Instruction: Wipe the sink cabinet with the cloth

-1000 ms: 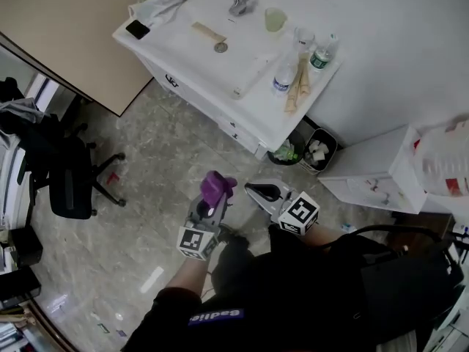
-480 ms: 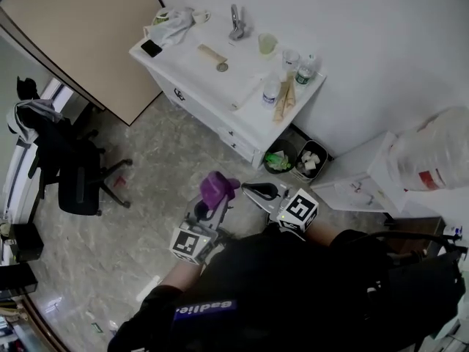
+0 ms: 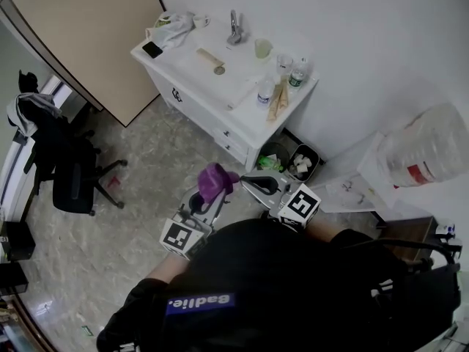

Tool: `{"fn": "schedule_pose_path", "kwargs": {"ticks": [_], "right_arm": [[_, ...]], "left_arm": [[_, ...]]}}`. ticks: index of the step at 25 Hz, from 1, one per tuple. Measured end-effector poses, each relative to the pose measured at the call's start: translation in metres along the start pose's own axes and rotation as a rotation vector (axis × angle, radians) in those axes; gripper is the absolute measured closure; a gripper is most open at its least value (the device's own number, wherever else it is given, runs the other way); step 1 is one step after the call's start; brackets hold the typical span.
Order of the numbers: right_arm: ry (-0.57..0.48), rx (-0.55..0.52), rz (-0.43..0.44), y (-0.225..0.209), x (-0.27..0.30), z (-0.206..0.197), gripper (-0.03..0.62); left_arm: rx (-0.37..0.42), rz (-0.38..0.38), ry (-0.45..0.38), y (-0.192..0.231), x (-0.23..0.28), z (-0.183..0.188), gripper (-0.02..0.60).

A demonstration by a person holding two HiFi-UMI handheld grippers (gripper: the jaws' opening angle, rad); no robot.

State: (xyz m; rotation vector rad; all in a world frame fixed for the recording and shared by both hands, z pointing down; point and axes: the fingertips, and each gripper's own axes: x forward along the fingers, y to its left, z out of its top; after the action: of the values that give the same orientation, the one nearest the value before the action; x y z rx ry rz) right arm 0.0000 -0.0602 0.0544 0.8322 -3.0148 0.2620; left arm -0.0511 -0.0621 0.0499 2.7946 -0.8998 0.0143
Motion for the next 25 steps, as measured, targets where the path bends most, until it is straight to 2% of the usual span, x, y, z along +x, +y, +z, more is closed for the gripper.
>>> {"fn": "schedule_pose_path", "kwargs": {"ticks": [11,19,25], "right_arm": [[-0.004,-0.003,0.046,0.015,0.003,0.003,0.597],[-0.019,0.004,0.025,0.008,0.003,0.006,0.597],[-0.017,0.013,0.02,0.008,0.003,0.005,0.597]], "left_arm": [[-0.006,0.007,-0.021,0.001,-0.002,0.003,0.497],[0.004,0.016,-0.009,0.003,-0.005,0.004,0.497],[-0.021,0.022,-0.025,0.004,-0.006,0.001,0.497]]}}
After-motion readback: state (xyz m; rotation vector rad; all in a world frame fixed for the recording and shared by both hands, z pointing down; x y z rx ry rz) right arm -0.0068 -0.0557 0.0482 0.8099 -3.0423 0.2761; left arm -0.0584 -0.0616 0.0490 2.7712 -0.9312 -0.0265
